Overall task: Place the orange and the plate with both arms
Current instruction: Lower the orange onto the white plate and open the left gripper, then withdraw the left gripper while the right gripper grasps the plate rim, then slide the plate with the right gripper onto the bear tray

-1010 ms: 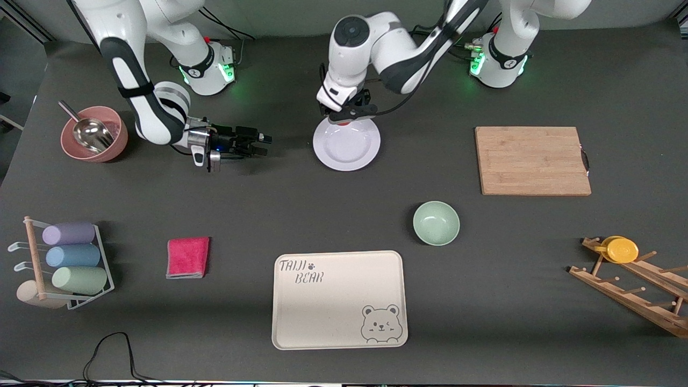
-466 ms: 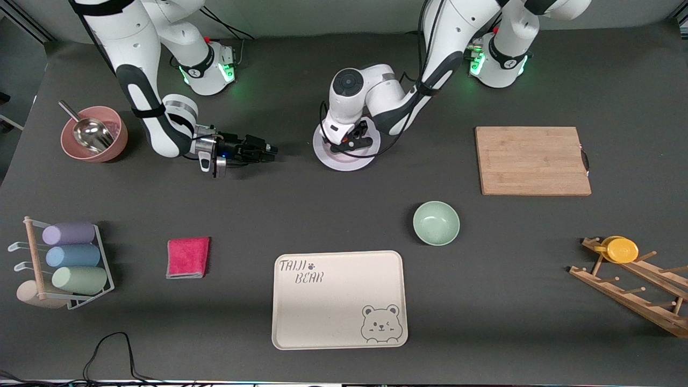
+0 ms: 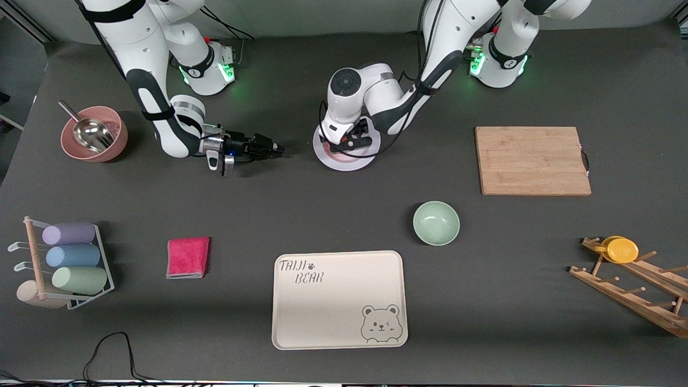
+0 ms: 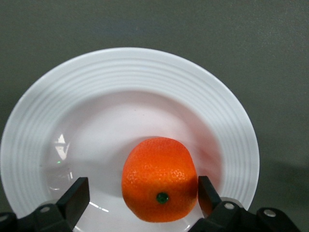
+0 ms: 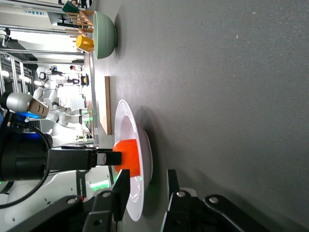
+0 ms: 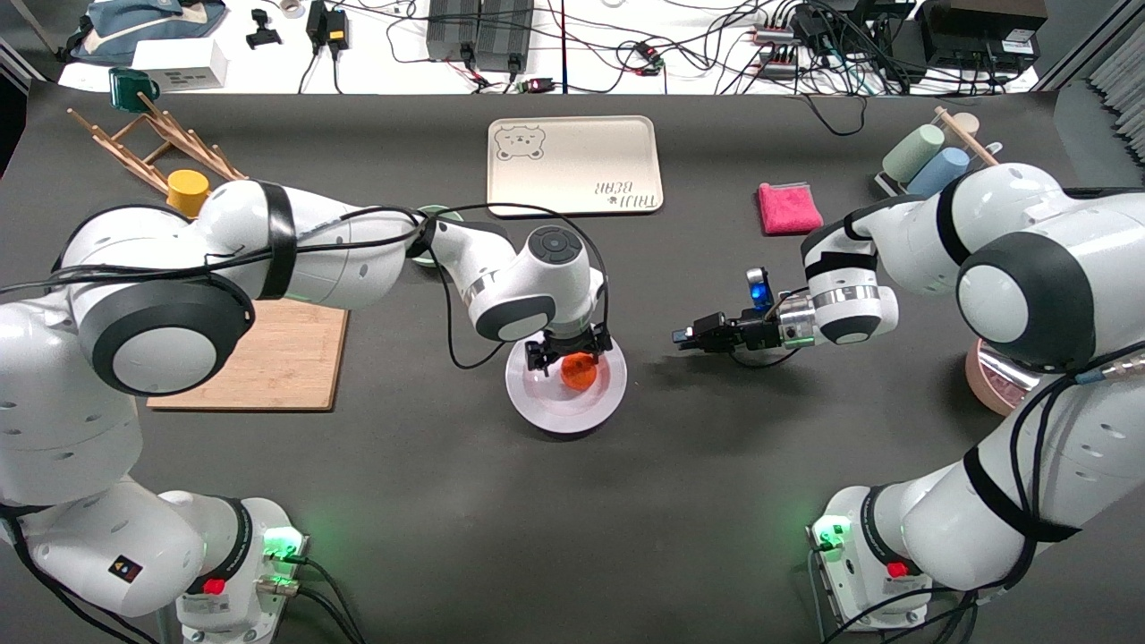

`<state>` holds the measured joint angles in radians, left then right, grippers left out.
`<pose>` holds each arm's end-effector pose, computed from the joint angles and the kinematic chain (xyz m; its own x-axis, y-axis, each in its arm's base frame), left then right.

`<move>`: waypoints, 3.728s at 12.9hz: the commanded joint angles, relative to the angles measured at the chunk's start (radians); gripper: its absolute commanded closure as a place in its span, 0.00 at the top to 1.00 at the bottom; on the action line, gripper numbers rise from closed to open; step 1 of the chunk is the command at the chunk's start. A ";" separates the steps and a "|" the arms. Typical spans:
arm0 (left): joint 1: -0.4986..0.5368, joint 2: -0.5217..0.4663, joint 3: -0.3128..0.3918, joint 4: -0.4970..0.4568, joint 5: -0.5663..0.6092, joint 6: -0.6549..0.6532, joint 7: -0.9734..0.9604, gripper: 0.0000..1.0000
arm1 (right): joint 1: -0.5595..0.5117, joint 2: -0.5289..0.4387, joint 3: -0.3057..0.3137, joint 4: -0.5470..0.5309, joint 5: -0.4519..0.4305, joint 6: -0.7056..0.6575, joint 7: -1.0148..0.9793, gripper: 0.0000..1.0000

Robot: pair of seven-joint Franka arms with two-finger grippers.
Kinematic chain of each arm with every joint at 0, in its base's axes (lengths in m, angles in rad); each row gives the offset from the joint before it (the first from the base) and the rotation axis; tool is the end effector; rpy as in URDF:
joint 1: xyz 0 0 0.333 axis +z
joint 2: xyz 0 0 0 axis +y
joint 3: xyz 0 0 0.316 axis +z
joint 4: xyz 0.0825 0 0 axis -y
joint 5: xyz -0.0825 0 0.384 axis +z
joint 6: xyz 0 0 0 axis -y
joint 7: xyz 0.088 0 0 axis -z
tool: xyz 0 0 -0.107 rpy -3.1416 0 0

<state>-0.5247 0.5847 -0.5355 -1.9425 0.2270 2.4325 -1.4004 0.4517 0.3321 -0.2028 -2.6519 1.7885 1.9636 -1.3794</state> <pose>0.3147 -0.5342 0.2160 0.9631 0.2329 -0.1347 0.2393 -0.9704 0.0333 0.3325 0.1397 0.1185 0.9996 -0.0281 -0.0009 -0.0121 -0.4034 -0.9149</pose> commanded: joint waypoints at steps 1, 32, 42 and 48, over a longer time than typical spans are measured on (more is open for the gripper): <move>0.026 -0.116 0.002 0.007 0.014 -0.117 -0.026 1.00 | 0.007 0.036 0.002 0.010 0.032 -0.014 -0.061 0.38; 0.391 -0.766 0.680 0.108 -0.207 -0.811 1.301 1.00 | 0.007 0.150 0.359 0.090 0.531 0.052 -0.267 0.00; 0.374 -0.764 0.675 0.080 -0.204 -0.810 1.295 1.00 | -0.094 -0.112 0.358 0.076 0.435 0.034 -0.023 0.00; 0.374 -0.767 0.675 0.080 -0.204 -0.813 1.299 1.00 | -0.234 -0.228 0.352 0.144 0.154 0.035 0.293 0.00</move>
<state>-0.1368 -0.1591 0.1332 -1.8473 0.0143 1.6145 -0.1143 0.2504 0.1226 0.1478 -2.5457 2.0064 2.0038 -1.1712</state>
